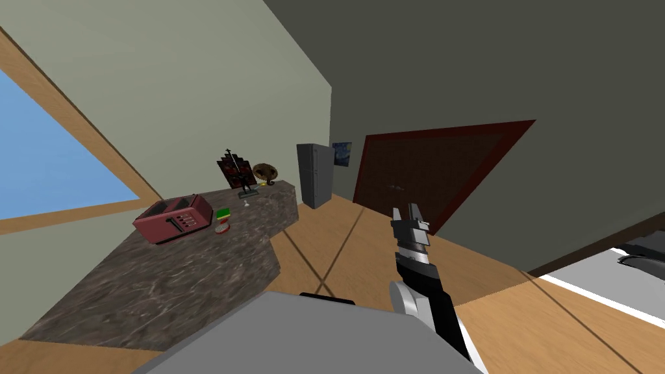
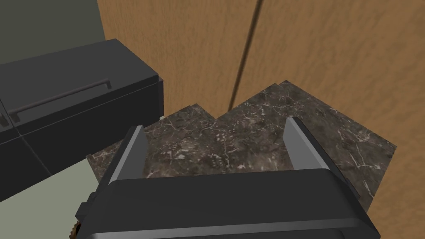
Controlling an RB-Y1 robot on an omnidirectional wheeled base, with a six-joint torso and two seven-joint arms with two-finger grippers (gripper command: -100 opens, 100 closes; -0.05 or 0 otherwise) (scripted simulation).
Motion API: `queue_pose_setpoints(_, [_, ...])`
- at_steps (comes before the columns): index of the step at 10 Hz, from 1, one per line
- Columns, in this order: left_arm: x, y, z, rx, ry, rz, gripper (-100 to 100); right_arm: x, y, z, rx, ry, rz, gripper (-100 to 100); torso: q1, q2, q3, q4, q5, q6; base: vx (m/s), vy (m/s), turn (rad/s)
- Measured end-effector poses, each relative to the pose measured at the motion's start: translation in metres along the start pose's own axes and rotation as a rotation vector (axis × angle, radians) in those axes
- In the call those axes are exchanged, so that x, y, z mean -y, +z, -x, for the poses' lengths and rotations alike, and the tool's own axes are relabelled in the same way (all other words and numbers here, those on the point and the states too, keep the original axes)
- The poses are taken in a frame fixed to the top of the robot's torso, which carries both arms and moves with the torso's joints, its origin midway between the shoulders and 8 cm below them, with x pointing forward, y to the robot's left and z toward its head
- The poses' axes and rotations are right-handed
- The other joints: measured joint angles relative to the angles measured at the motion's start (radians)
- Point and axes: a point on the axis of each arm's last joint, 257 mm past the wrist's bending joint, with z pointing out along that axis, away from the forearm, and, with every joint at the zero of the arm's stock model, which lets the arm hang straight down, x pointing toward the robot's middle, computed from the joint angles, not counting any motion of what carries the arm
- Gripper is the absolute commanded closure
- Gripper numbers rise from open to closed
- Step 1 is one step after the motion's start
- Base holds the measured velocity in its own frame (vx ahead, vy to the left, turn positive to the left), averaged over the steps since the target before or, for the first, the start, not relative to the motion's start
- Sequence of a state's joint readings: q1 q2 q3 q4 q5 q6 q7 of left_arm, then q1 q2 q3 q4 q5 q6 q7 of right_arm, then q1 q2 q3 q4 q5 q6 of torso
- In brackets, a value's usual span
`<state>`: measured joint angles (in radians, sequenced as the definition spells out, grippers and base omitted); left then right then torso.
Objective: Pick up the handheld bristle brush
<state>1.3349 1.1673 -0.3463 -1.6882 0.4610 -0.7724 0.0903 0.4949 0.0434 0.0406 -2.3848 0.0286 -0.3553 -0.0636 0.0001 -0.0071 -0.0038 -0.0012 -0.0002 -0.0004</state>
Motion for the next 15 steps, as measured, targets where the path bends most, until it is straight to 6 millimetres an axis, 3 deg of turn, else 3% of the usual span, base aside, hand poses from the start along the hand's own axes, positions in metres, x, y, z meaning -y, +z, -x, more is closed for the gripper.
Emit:
queue_pose_setpoints(4, [-0.037,-0.035,0.024,-0.021,0.032,0.131,-100,0.000,0.000,0.000,0.000,0.000,0.000,0,0.003,-0.001,-0.001,0.000,0.001,0.000,0.135,-0.027,-0.045])
queue_pose_setpoints(7, [-0.053,-0.060,0.046,-0.029,0.058,0.216,-100,0.000,0.000,0.000,0.000,0.000,0.000,0,0.004,-0.002,-0.001,0.000,0.001,0.000,0.149,-0.009,-0.038])
queue_pose_setpoints(12, [-0.071,-0.102,0.098,-0.043,0.121,0.366,-100,0.000,0.000,0.000,0.000,0.000,0.000,0,0.008,-0.006,-0.004,-0.002,0.002,0.000,0.191,0.042,-0.025])
queue_pose_setpoints(15, [-0.076,-0.129,0.146,-0.036,0.182,0.469,-100,0.000,0.000,0.000,0.000,-0.001,0.000,0,0.013,-0.013,-0.008,-0.003,0.003,0.000,0.258,0.115,-0.029])
